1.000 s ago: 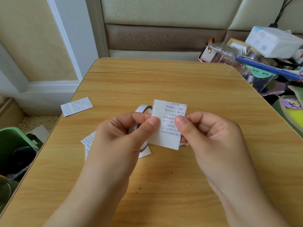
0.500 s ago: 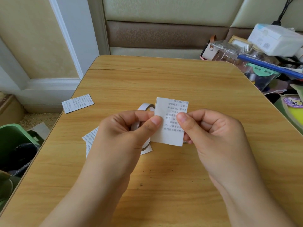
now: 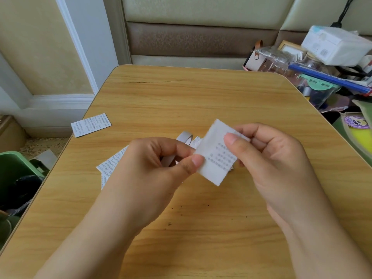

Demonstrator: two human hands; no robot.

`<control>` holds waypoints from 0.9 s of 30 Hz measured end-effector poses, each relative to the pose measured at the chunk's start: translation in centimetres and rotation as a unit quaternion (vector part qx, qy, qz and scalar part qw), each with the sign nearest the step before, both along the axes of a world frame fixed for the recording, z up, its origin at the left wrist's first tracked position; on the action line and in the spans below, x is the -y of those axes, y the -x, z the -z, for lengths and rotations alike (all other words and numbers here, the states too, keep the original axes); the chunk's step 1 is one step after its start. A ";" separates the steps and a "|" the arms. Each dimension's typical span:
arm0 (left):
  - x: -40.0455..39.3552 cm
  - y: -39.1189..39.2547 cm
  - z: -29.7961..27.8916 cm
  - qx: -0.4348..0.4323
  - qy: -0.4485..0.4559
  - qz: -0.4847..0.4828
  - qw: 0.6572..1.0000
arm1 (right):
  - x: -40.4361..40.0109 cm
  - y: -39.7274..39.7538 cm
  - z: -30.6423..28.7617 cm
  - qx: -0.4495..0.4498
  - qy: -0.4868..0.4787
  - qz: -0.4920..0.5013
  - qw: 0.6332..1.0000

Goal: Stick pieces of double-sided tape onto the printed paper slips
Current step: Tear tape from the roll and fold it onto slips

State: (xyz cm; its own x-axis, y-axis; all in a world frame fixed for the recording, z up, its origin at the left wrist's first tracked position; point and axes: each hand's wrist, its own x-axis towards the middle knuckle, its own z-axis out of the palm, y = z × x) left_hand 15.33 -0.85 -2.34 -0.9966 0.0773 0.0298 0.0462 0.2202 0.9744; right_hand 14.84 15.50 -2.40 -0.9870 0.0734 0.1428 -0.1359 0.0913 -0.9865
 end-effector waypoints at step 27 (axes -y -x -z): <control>-2.0 0.3 2.6 -0.056 0.531 0.091 0.841 | -2.3 -0.5 2.6 0.045 -0.470 -0.071 0.879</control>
State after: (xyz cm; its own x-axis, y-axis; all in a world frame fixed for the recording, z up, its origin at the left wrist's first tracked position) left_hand 15.05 1.12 -4.99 -0.9612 0.2693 -0.0598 0.2504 0.9427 0.2206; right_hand 15.33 17.83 -4.99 -0.9871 -0.1602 -0.0044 -0.1374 0.8597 -0.4920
